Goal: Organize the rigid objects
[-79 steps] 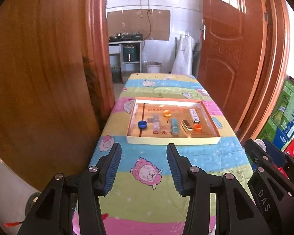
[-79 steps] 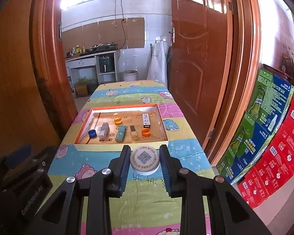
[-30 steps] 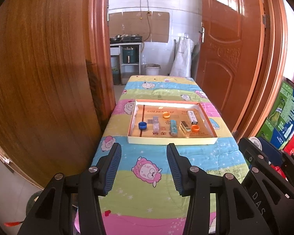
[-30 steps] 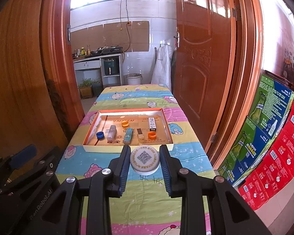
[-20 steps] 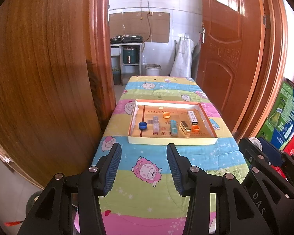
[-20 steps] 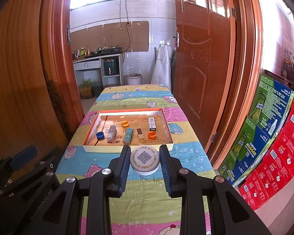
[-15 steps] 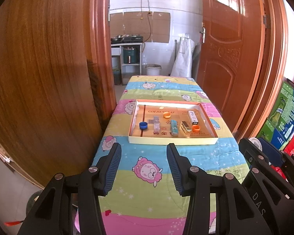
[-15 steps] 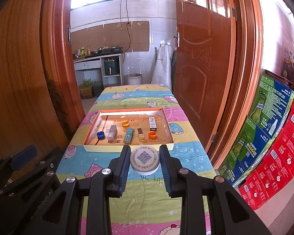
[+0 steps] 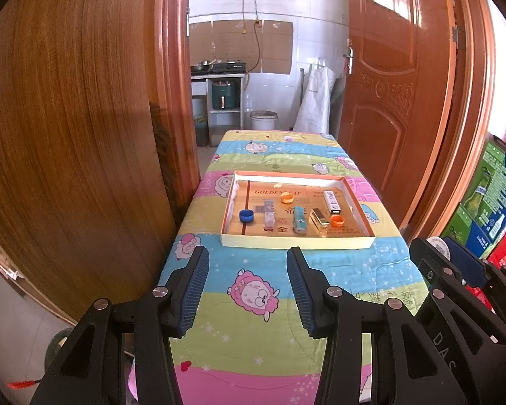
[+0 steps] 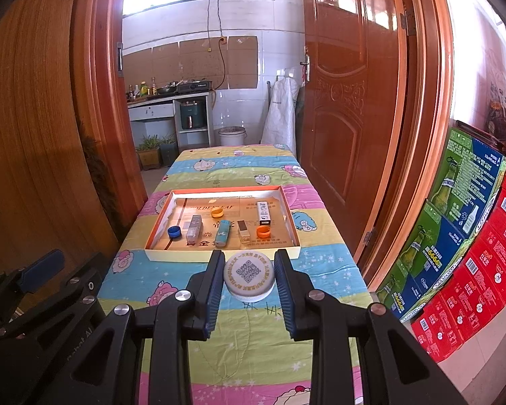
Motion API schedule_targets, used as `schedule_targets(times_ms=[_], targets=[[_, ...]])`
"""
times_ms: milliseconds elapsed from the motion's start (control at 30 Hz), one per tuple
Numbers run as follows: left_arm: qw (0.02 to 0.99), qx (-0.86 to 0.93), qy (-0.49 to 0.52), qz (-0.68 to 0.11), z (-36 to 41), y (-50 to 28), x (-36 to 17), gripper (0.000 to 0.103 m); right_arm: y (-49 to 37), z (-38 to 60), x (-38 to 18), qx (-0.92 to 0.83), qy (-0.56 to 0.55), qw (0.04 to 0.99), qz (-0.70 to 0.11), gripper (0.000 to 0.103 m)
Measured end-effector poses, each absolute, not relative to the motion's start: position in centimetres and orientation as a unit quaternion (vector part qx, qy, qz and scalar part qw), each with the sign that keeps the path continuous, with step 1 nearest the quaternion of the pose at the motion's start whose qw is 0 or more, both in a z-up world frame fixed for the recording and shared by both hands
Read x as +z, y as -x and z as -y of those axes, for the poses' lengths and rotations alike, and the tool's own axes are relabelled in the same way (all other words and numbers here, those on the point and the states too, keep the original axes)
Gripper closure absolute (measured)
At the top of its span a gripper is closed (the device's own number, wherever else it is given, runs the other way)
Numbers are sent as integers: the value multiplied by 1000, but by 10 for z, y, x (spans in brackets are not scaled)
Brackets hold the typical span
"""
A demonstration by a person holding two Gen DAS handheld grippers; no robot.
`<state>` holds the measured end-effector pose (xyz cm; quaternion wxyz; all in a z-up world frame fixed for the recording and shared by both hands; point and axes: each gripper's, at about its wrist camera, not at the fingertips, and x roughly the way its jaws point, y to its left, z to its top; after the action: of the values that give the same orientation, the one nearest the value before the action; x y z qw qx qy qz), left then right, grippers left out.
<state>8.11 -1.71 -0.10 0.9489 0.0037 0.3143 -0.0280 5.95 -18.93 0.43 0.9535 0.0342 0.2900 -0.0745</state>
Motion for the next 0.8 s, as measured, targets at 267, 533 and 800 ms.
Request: schedule_targets(times_ms=[267,533,800], targets=[[948,-30,-2,-316,18,-80,-2,53,-59,189,4,-75,-34,953,-290,73],[945,-36,2,-324,18,-83,-7,53,-59,189,4,-75,-35,953,-290,73],[945,-37,5,-325,17,-85,-8,53,-60,188,4,-74,-34,953,-291,73]])
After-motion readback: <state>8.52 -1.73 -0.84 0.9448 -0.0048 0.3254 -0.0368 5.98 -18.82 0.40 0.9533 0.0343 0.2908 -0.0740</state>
